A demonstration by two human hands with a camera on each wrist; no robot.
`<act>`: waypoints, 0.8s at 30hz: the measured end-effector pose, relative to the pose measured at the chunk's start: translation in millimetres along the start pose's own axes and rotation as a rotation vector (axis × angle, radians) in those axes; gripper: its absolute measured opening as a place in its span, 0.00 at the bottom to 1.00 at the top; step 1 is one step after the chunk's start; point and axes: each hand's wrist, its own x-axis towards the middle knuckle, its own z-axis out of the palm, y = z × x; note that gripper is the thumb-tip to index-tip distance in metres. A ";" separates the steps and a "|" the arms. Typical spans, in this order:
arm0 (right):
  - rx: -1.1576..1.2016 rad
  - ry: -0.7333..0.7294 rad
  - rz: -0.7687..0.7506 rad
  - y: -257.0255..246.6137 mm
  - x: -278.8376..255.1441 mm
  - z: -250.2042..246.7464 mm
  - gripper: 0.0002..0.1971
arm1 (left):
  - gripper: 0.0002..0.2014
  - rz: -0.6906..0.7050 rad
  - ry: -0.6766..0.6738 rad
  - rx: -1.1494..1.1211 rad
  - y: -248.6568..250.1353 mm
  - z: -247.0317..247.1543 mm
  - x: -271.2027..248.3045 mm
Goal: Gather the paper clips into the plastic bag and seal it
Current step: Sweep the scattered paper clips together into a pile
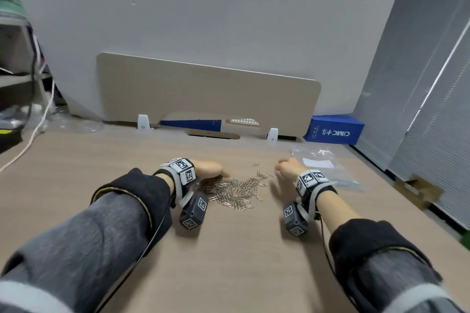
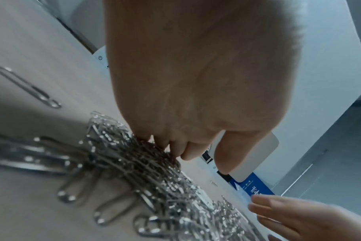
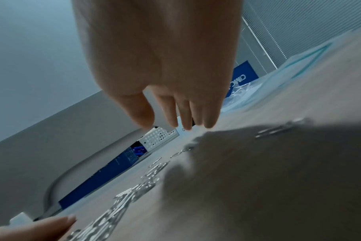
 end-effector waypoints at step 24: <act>-0.493 -0.338 -0.139 -53.6 9.9 51.2 0.20 | 0.17 0.163 0.125 0.310 4.4 11.9 8.6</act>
